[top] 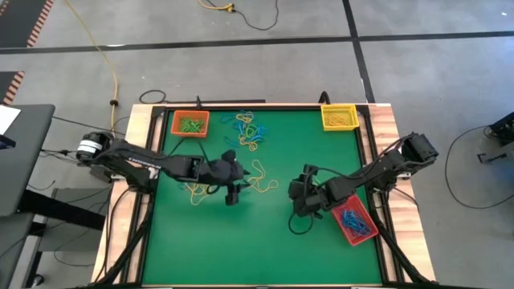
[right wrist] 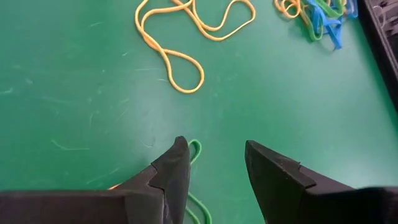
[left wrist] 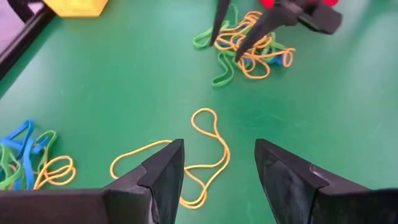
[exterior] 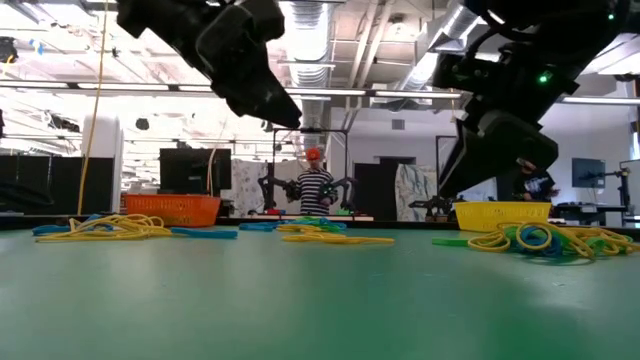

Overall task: Sort rubber bands into baskets
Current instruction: Put the yellow rubber band into the yellow bin

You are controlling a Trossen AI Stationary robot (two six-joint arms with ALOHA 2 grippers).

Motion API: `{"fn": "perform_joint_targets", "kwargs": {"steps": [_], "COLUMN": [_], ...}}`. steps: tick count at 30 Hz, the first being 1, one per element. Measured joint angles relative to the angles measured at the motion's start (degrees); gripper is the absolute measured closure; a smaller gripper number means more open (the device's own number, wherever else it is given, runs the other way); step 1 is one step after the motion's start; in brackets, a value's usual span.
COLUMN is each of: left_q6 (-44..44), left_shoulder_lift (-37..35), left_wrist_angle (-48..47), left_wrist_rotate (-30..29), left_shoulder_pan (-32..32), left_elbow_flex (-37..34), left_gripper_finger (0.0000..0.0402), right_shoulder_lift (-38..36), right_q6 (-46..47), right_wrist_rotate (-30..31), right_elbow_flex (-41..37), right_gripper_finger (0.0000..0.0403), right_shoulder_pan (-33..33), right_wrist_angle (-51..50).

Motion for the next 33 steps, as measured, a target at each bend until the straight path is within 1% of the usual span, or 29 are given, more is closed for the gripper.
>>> {"fn": "perform_joint_targets", "kwargs": {"steps": [3,9,14,19,24,27,31,33], "left_q6": [0.0,-0.2,-0.3,-1.3,-1.4,-1.5,-1.5,-1.5], "left_shoulder_lift": [0.0,0.0,0.0,0.0,0.0,0.0,0.0,0.0], "left_wrist_angle": [2.6,5.7,8.6,8.8,11.2,13.6,14.7,14.8], "left_wrist_rotate": [-2.2,-6.4,-6.6,-6.8,-6.8,-6.8,-6.8,-6.8], "left_shoulder_pan": [-2.1,-4.7,-5.2,-5.2,-5.2,-5.2,-5.2,-5.2], "left_elbow_flex": [-1.4,-3.1,-5.1,-6.2,-7.9,-9.2,-10.0,-10.0], "left_gripper_finger": [0.0215,0.0215,0.0215,0.0215,0.0215,0.0216,0.0216,0.0216], "right_shoulder_lift": [0.0,0.0,0.0,0.0,0.0,0.0,0.0,0.0], "right_q6": [0.0,-0.2,-0.9,-0.9,-1.5,-2.9,-4.3,-5.9], "right_wrist_rotate": [-1.0,-1.1,-1.2,-1.2,-3.2,-3.6,-2.2,-2.8], "right_elbow_flex": [0.0,0.0,0.0,0.0,0.0,0.0,0.3,0.4], "right_gripper_finger": [0.0212,0.0212,0.0212,0.0212,0.0212,0.0212,0.0212,0.0212], "right_shoulder_pan": [-0.7,-1.0,-1.0,-1.3,-2.1,-2.6,-3.9,-5.0], "right_wrist_angle": [0.0,1.0,2.5,3.3,5.3,6.6,8.3,11.5]}}
